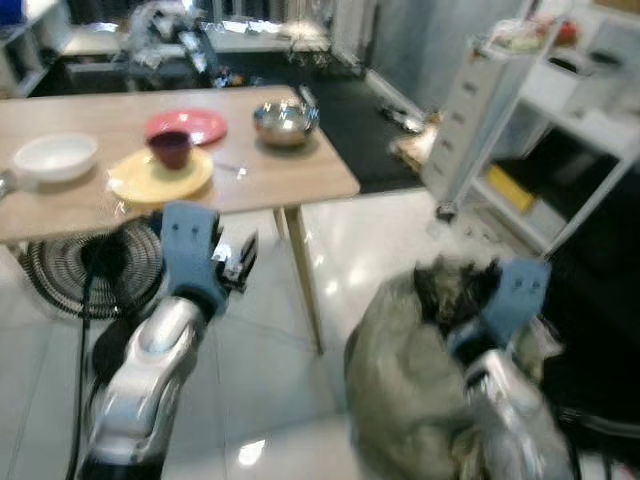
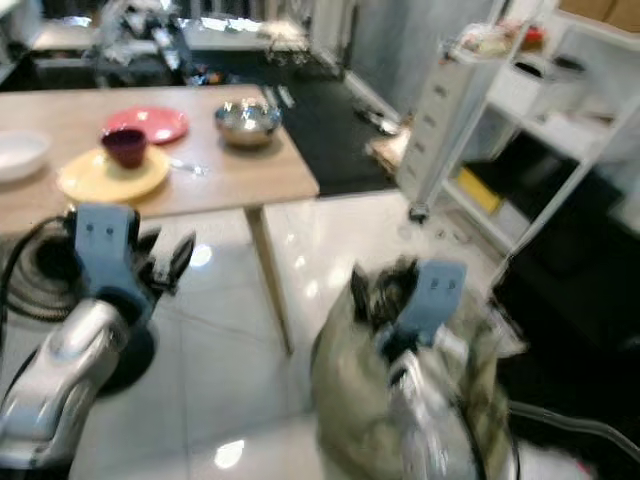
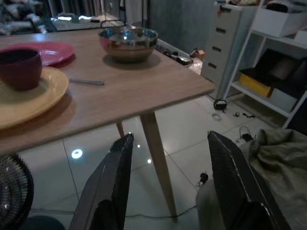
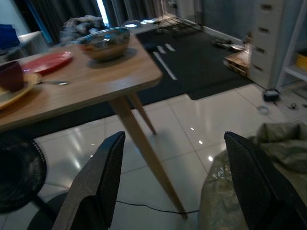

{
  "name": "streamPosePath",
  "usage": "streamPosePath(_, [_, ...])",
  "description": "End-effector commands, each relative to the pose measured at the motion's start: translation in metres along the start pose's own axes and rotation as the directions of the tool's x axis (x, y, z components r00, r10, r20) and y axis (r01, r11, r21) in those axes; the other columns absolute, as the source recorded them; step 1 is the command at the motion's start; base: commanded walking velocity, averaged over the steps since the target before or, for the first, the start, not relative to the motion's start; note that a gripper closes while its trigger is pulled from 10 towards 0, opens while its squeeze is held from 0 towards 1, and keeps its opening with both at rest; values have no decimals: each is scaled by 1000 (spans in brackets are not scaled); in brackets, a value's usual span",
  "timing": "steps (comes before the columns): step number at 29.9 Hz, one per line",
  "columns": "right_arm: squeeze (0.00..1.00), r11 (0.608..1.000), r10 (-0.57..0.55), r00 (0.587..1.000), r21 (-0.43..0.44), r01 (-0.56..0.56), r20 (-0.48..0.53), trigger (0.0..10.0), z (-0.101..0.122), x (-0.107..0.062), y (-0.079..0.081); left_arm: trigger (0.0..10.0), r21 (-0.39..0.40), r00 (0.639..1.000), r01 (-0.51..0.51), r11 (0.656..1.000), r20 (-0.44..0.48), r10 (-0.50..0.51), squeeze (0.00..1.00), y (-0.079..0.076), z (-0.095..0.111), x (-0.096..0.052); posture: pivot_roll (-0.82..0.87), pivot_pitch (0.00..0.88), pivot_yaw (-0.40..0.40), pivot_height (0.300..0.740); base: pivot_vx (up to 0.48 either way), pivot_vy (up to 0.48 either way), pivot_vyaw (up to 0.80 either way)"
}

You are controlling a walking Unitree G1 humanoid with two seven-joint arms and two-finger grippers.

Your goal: Setting the table

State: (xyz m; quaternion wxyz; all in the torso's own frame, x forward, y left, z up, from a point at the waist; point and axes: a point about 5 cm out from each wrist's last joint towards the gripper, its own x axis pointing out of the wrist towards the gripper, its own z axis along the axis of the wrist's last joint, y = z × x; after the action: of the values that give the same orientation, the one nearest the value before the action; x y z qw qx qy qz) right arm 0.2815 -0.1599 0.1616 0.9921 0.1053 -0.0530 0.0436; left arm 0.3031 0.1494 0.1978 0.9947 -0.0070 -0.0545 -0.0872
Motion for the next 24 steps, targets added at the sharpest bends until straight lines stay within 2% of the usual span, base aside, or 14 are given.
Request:
streamPosePath(1, [0, 1000, 10, 1000, -7, -10, 0, 10000, 0, 0, -1, 10000, -7, 1000, 11, 1000, 6, -11, 0, -3, 1, 0, -65, 0, 72, 740, 480, 0, 0])
streamPosePath(12, [0, 995, 83, 996, -47, -82, 22, 10000, 5, 7, 12, 10000, -3, 1000, 13, 1000, 11, -13, 0, -3, 2, 1, -59, 0, 75, 740, 480, 0, 0])
streamPosePath(15, [0, 988, 115, 993, -111, -110, 38, 10000, 8, 13, 18, 10000, 4, 1000, 13, 1000, 17, -13, 0, -3, 3, 2, -53, 0, 73, 740, 480, 0, 0])
streamPosePath(18, [0, 985, 115, 991, -136, -106, 62, 10000, 12, 17, 20, 10000, 6, 1000, 12, 1000, 18, -12, 0, -2, 3, 1, -49, 0, 71, 740, 480, 0, 0])
streamPosePath(21, [0, 970, 134, 985, -216, -108, 111, 10000, 20, 21, 27, 10000, 9, 1000, 12, 1000, 22, -12, 0, -2, 3, 1, -45, 0, 71, 740, 480, 0, 0])
streamPosePath(24, [0, 967, 149, 980, -228, -117, 130, 10000, 22, 24, 32, 10000, 28, 999, 16, 999, 32, -17, 0, -3, 4, 1, -44, 0, 73, 740, 480, 0, 0])
